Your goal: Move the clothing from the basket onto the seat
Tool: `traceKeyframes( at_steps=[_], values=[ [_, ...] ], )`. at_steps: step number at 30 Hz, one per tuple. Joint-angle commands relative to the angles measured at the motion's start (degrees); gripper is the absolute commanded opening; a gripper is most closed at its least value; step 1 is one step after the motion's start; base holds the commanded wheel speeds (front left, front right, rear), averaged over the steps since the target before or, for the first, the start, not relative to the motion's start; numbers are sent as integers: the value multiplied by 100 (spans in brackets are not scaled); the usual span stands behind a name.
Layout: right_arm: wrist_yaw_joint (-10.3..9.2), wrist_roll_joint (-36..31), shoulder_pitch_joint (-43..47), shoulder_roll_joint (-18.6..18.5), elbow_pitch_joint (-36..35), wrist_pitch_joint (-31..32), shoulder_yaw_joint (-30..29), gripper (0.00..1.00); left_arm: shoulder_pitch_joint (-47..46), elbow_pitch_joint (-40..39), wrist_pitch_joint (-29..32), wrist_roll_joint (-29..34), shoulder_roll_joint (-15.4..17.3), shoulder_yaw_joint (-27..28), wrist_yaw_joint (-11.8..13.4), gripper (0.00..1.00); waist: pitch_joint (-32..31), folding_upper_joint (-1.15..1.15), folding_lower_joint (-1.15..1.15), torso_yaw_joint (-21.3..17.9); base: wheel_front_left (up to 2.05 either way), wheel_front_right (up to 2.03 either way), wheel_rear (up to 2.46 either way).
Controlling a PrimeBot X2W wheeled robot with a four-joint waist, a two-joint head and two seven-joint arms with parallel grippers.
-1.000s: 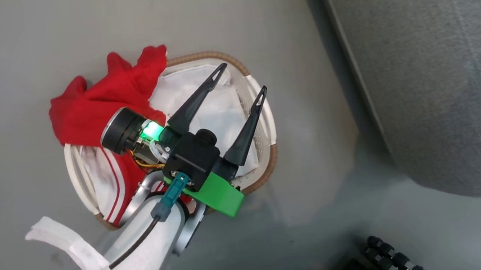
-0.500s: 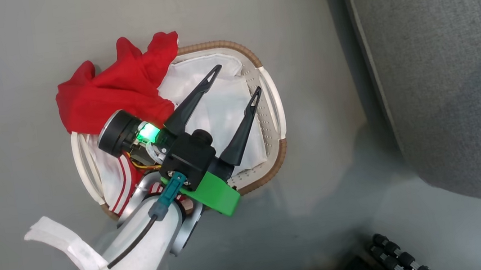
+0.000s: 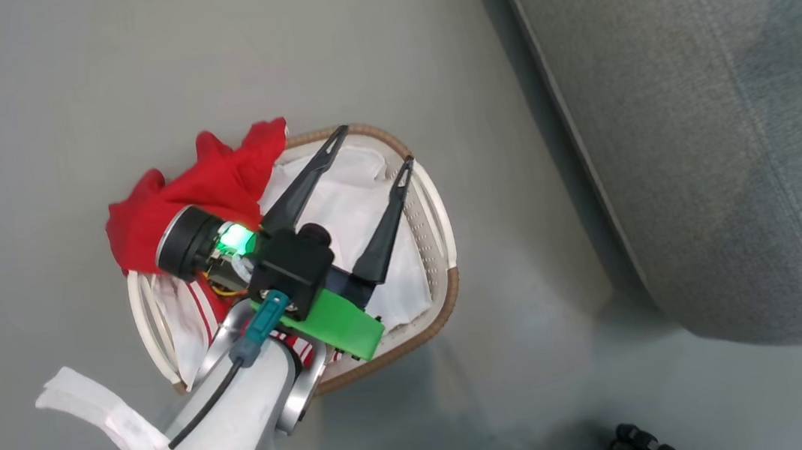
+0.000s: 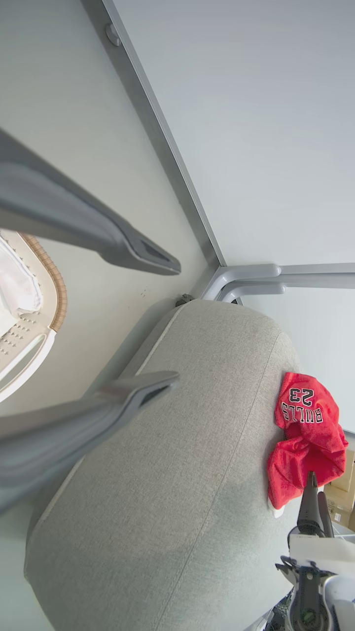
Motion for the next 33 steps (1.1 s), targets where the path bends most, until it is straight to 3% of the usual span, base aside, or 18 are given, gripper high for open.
traceKeyframes(
  at_steps=[1, 12, 22, 33],
  values=[
    [-8, 58, 137, -54, -55, -26, 72, 100, 128, 101, -61, -51, -19, 51, 33, 100, -422, 0, 0, -34, 0, 0, 0],
    [-7, 380, 480, -95, -501, 7, 770, 100, 606, 605, -241, -482, -248, 657, 193, 100, -1513, 0, 0, 367, 0, 0, 0],
    [-7, 718, 1187, 430, -1107, -13, 1319, 100, 1407, 403, -237, -417, -459, 1734, 217, 100, -2077, 0, 0, 764, 0, 0, 0],
    [-7, 824, 2803, 1015, -2524, -42, 1188, 100, 2419, 331, -238, -137, -803, 2789, 92, 100, -2540, 0, 0, 1133, 0, 0, 0]
  ],
)
